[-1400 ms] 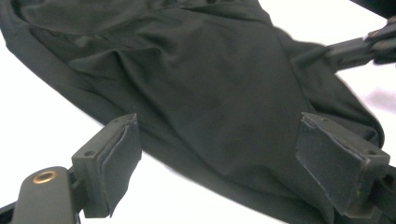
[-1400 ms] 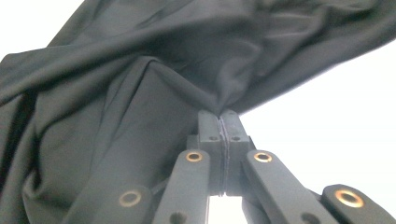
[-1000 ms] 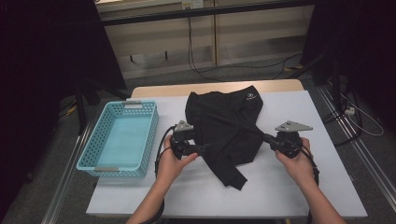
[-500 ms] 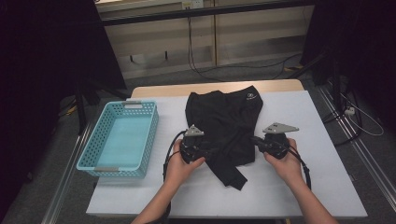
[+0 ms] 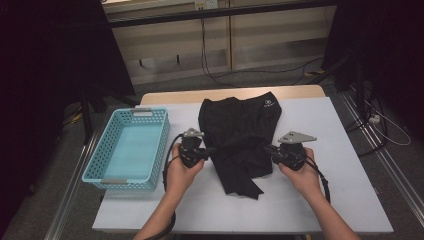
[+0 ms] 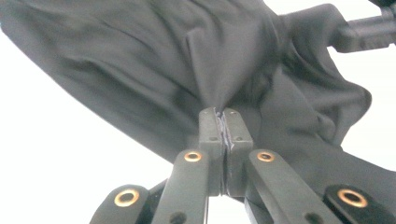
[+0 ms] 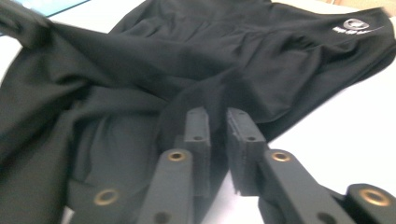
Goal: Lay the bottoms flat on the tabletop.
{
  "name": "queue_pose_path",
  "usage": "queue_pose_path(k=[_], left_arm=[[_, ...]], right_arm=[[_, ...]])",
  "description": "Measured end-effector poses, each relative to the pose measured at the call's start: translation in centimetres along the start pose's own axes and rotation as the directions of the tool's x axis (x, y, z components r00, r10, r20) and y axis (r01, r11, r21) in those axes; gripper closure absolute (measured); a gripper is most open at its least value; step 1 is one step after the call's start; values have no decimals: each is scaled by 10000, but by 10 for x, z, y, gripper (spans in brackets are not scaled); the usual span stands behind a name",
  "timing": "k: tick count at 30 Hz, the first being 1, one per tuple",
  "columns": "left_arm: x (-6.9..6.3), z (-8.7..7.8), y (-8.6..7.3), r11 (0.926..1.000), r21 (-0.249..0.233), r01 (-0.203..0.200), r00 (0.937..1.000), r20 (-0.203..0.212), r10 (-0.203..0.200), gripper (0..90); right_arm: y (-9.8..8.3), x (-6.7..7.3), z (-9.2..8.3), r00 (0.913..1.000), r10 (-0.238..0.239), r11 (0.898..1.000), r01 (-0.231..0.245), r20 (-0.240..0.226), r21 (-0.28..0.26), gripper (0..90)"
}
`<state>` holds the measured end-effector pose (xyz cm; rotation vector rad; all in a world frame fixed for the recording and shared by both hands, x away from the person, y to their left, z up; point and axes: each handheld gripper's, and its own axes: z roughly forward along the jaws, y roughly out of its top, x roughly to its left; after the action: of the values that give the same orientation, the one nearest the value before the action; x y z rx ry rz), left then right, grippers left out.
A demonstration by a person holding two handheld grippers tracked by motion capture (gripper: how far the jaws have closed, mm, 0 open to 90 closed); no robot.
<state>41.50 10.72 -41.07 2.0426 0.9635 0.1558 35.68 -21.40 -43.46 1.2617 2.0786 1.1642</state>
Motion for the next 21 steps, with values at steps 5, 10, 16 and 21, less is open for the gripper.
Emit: queue_pose_path(k=[5,10,16,21], left_arm=[[14,-17,2,9979,-479,444,9973,-560,-471,886],[18,-17,1,9979,-490,427,9949,-898,-470,884],[19,-15,-1,9977,-445,508,9949,-844,-544,881],[17,-10,-3,9987,-271,428,9960,-768,-447,879]], right_arm=[[-1,-12,-7,9971,352,9993,-346,677,-105,623],[-10,-21,-5,9948,840,9946,-873,582,560,552],[-21,-7,5,9963,832,9882,-796,-223,1309,533],[-21,3,17,9981,612,9855,-591,-83,1592,501]])
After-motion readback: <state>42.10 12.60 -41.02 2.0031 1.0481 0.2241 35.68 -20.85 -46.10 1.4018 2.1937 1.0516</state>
